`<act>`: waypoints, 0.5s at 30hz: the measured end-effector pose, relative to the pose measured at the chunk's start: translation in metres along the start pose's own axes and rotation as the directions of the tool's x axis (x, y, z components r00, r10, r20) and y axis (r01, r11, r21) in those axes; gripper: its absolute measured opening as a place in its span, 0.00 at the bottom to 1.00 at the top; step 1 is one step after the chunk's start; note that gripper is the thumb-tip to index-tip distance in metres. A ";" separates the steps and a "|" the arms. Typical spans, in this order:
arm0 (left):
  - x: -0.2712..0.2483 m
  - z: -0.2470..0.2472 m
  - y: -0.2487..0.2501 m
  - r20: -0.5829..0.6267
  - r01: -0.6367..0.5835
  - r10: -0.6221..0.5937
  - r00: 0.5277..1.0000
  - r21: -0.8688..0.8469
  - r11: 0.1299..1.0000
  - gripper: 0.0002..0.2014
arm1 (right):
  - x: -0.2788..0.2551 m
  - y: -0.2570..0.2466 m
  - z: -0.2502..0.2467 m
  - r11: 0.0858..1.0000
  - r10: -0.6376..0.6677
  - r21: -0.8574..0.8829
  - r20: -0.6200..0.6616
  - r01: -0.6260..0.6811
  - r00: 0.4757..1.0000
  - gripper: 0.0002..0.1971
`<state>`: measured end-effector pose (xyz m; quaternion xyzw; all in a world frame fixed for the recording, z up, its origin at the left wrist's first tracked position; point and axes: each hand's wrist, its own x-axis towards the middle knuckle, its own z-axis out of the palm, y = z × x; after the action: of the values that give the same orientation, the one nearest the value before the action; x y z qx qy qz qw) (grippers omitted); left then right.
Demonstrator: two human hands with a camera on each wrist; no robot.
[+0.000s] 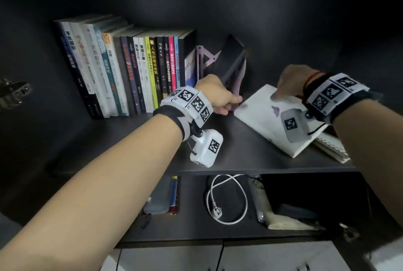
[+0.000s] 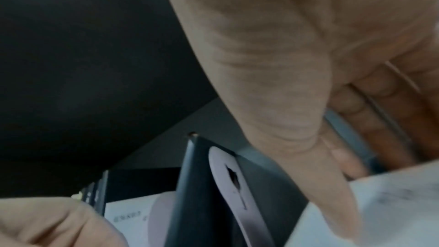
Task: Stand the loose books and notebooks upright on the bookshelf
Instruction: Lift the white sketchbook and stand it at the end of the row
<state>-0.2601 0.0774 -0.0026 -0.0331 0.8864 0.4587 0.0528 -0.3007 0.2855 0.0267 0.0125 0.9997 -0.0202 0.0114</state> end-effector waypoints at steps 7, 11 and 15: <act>0.005 0.061 0.006 0.265 0.202 -0.157 0.951 -0.150 0.968 0.29 | -0.006 0.029 0.017 0.998 -0.035 -0.042 0.097 0.039 0.995 0.53; 0.000 0.065 0.011 0.253 0.291 -0.199 0.947 -0.409 0.865 0.12 | -0.009 0.029 0.024 0.997 -0.073 0.007 0.094 0.073 0.993 0.38; -0.002 0.057 0.006 0.254 0.389 -0.297 0.920 -0.524 0.758 0.15 | -0.016 0.040 0.023 0.975 -0.130 0.190 0.060 0.116 0.990 0.46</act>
<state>-0.2553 0.1274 -0.0306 -0.1735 0.6822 0.6837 0.1927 -0.2827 0.3241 0.0028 -0.0491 0.9912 -0.1145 0.0450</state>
